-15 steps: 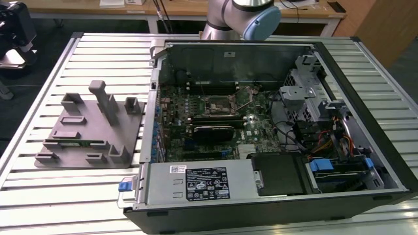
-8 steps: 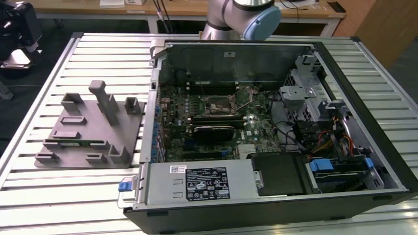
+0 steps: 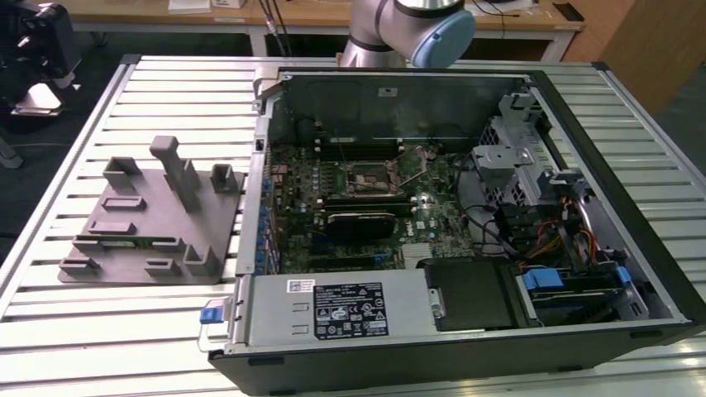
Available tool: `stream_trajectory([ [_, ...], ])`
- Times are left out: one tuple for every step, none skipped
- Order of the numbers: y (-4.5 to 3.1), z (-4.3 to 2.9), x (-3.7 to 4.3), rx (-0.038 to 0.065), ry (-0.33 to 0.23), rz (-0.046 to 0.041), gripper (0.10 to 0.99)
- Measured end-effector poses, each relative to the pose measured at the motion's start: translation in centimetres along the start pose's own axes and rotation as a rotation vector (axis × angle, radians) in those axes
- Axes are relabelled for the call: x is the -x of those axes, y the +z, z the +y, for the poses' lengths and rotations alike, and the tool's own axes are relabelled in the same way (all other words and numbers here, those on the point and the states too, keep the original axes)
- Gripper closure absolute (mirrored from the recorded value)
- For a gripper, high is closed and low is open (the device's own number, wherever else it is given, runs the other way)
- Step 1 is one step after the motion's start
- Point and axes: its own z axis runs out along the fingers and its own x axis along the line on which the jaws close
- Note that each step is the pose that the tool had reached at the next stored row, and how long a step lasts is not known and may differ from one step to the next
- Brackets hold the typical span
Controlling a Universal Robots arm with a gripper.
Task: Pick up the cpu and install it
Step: 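Pick up the cpu and move it towards the insertion slot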
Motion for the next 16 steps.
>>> stream_trajectory([
  [0.01, 0.01, 0.11, 0.0, 0.0, 0.0, 0.541],
  [0.01, 0.01, 0.23, 0.0, 0.0, -0.0001, 0.541],
  [0.01, 0.02, 0.34, 0.0, 0.0, 0.0, 0.541],
  [0.01, 0.03, 0.47, 0.0, 0.0, 0.0, 0.541],
  [0.02, 0.04, 0.59, 0.0, 0.0, 0.0, 0.541],
  [0.02, 0.05, 0.72, 0.0, 0.0, 0.0, 0.541],
  [0.02, 0.06, 0.85, 0.0, 0.0, 0.0, 0.541],
  [0.03, 0.07, 0.98, 0.0, 0.0, -0.0001, 0.541],
  [0.03, 0.08, 1.11, 0.0, 0.0, 0.0, 0.541],
  [0.04, 0.09, 1.24, 0.0, 0.0, -0.0001, 0.541],
  [0.04, 0.1, 1.38, 0.0, 0.0, 0.0, 0.541],
  [0.04, 0.11, 1.52, 0.0, 0.0, 0.0, 0.541],
  [0.05, 0.12, 1.66, 0.0, 0.0, -0.0001, 0.541],
  [0.05, 0.13, 1.8, 0.0, 0.0, 0.0, 0.541],
  [0.06, 0.14, 1.95, 0.0, 0.0, 0.0, 0.541],
  [0.06, 0.15, 2.09, 0.0, 0.0, 0.0, 0.541],
])
